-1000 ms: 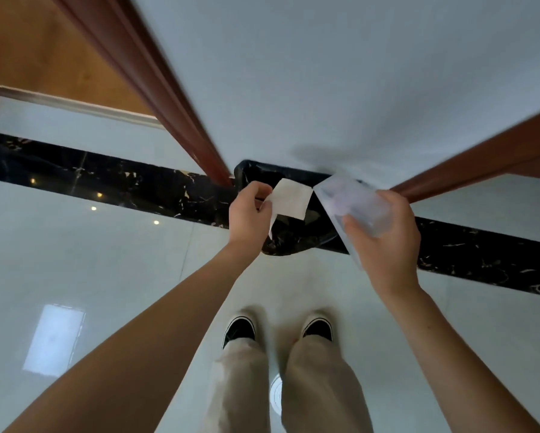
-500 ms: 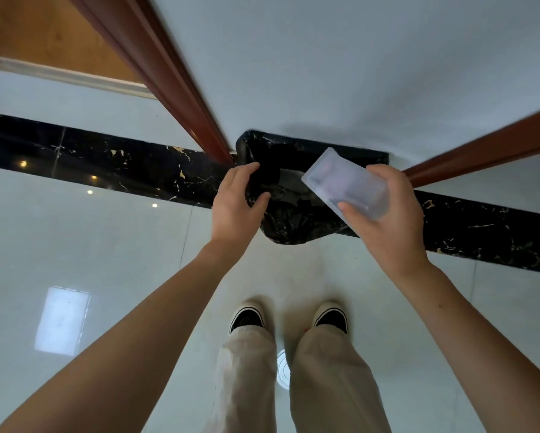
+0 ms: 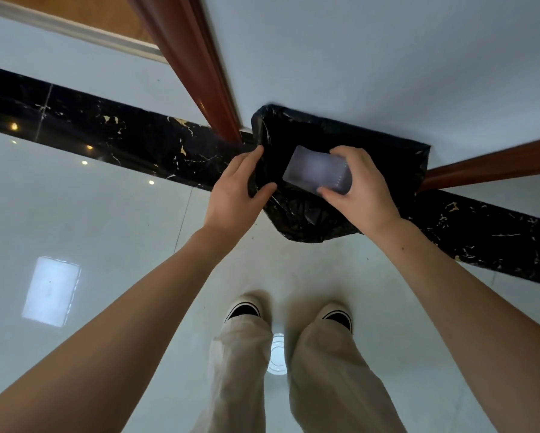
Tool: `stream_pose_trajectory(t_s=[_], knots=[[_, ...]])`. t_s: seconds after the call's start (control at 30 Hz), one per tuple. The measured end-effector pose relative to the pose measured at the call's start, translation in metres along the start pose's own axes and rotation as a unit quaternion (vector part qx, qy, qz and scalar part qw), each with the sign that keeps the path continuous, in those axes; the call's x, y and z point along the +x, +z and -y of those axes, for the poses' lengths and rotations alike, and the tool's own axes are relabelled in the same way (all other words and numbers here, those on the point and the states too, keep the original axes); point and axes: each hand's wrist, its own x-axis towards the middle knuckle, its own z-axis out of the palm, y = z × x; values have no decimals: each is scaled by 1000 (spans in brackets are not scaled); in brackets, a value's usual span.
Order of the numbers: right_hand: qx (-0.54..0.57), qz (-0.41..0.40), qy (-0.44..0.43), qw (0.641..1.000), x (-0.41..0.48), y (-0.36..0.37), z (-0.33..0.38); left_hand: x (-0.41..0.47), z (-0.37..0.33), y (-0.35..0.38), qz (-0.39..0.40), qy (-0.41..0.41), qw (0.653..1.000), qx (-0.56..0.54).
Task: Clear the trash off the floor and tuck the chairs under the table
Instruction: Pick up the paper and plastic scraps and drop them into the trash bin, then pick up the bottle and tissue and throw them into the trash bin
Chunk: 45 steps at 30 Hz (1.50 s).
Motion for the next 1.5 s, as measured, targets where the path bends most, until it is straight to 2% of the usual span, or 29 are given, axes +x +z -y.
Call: stream_pose_trajectory(t_s=[0.2,0.37,0.5,0.63,0.83,1.0,1.17,1.27,1.4,1.5], knots=[[-9,6,6,1000,5,3,-3,1,3,0,9,2,1000,10],[-12,-12,-1,1000,-8,-37,32,-8,-30,-24,29,8,998,49],[-41,-32,-24,998,-35,-110,98,-24,-108,-85,29,47,995,87],[-98,-60,-43,992,-78,-213,195,-56,-220,-177,53,94,985,136],[-140,-116,-18,983,-177,-364,337,-132,-399,-317,16,204,961,185],[-185,-175,6,967,-257,-437,410,-207,-483,-375,1,296,932,209],[-187,-170,79,964,-329,-438,444,-246,-494,-397,51,314,925,206],[-157,-198,141,957,-367,-419,460,-253,-483,-407,109,340,912,202],[-124,-274,238,924,-414,-389,492,-255,-480,-420,178,401,881,177],[-97,-321,316,888,-452,-366,515,-264,-488,-426,221,468,842,156]])
